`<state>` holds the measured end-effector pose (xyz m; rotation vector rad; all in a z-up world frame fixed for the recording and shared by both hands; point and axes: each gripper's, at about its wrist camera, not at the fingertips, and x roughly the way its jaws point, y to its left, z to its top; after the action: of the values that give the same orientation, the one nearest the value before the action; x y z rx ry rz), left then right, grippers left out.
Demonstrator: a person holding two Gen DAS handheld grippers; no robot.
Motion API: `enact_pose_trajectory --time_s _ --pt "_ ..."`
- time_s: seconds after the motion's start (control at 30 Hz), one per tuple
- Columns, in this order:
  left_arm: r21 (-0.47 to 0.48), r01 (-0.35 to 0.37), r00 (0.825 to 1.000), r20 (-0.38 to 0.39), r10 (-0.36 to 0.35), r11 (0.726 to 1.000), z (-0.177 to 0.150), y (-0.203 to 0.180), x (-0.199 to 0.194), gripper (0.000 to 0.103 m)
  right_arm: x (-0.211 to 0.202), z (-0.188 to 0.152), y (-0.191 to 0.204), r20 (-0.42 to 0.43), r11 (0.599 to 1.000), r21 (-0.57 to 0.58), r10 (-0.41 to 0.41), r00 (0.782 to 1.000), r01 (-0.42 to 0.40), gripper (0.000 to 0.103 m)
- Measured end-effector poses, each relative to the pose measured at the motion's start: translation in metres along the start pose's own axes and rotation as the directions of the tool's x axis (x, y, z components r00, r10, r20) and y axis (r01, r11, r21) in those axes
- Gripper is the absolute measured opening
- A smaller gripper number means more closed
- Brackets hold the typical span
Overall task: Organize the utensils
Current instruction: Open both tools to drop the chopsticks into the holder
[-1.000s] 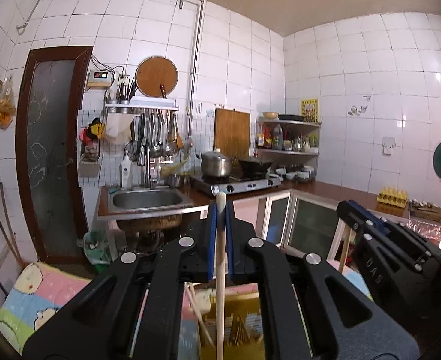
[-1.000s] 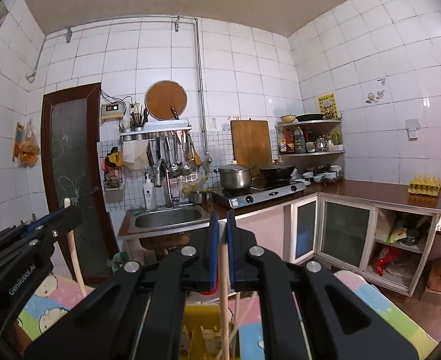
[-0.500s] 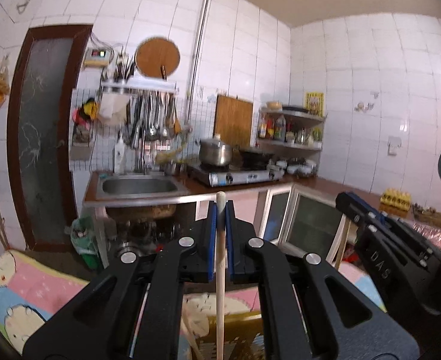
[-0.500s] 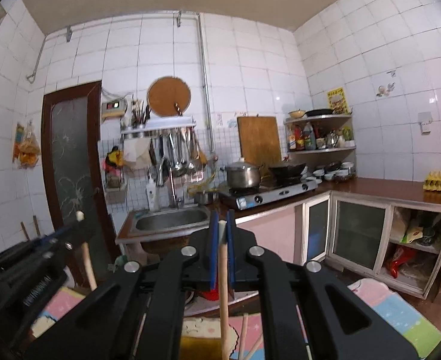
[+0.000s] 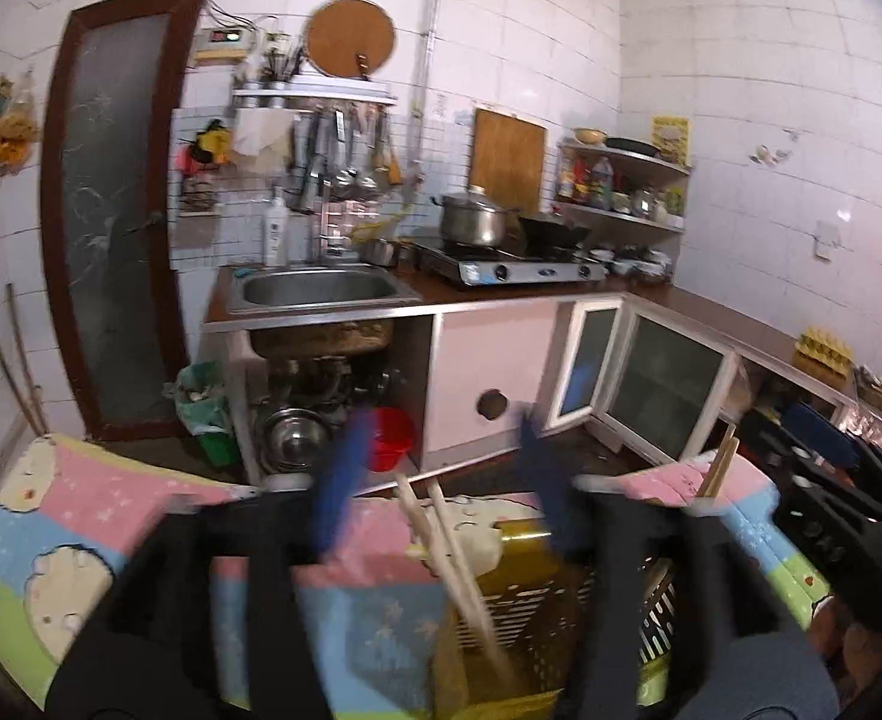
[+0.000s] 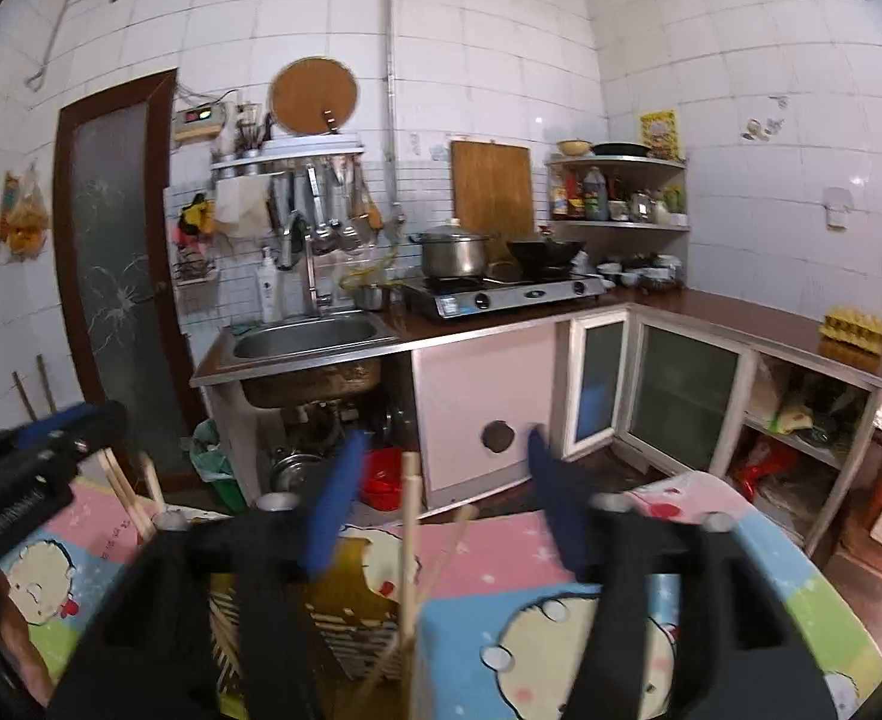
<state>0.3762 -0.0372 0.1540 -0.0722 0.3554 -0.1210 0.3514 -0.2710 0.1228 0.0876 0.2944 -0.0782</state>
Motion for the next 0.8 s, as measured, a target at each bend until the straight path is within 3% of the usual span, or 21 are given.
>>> enact_pose_trajectory --time_s 0.23,0.4,0.6,0.8 --pt "0.037 -0.041 0.999 0.006 0.041 0.998 -0.01 0.014 -0.053 0.091 -0.048 -0.022 -0.008 -0.083 0.999 0.008 -0.038 0.996 0.039 0.061" --pt "0.052 -0.06 0.996 -0.07 0.063 0.997 -0.048 0.024 -0.066 0.092 -0.067 -0.073 -0.001 -0.178 0.999 -0.021 -0.045 0.983 0.042 0.061" --pt "0.064 -0.067 0.971 -0.223 0.08 0.996 -0.115 0.03 -0.063 0.092 -0.069 -0.14 0.001 -0.3 0.998 0.019 -0.044 0.953 0.052 0.061" --pt "0.041 -0.061 0.933 -0.352 0.072 0.997 -0.166 0.036 -0.055 0.092 -0.06 -0.189 -0.001 -0.373 0.995 0.054 -0.057 0.926 0.083 0.061"
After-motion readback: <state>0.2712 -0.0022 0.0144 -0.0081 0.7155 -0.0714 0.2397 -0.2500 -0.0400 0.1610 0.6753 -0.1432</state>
